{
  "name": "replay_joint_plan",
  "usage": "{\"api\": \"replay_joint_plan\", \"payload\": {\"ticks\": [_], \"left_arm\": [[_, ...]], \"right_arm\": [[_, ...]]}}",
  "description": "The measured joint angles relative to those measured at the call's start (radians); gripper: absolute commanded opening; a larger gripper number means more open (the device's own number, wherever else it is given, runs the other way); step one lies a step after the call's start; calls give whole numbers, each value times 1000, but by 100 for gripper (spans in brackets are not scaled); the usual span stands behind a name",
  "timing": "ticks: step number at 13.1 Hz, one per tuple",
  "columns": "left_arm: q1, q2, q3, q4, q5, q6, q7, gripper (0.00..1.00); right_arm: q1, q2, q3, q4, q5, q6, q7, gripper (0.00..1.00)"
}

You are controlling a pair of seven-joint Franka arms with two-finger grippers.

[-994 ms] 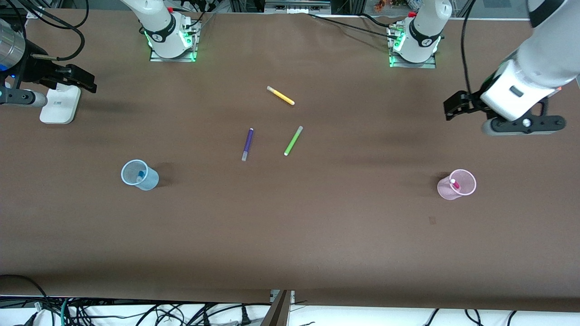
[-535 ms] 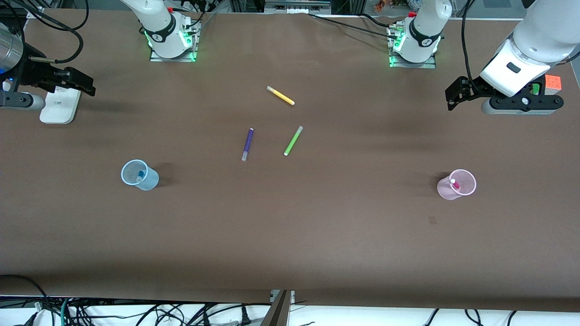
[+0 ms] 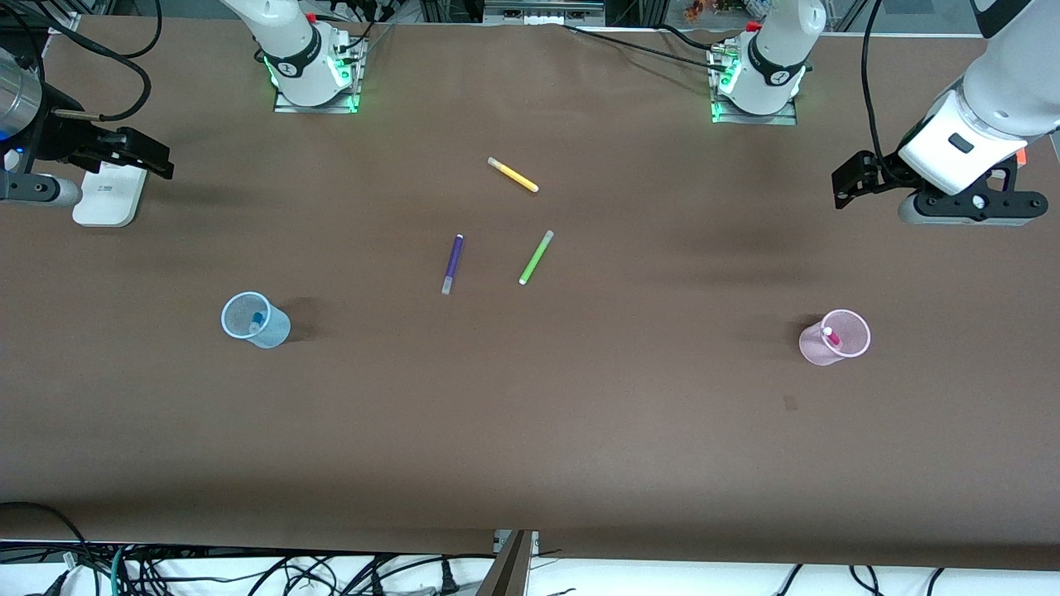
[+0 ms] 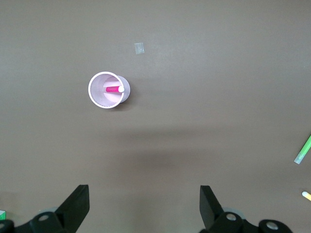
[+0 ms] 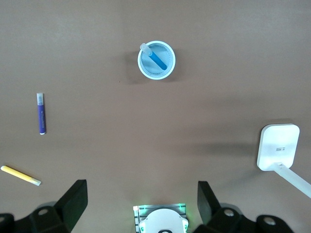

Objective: Place pink and blue markers in matching cups

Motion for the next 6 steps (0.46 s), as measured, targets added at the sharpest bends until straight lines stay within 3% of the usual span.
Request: {"api": "replay_joint_plan", "payload": {"ticks": [6], "left_arm": [[2,9,0,11,0,-10,2,100]], "right_arm": [[0,0,0,0,0,0,0,100]]}}
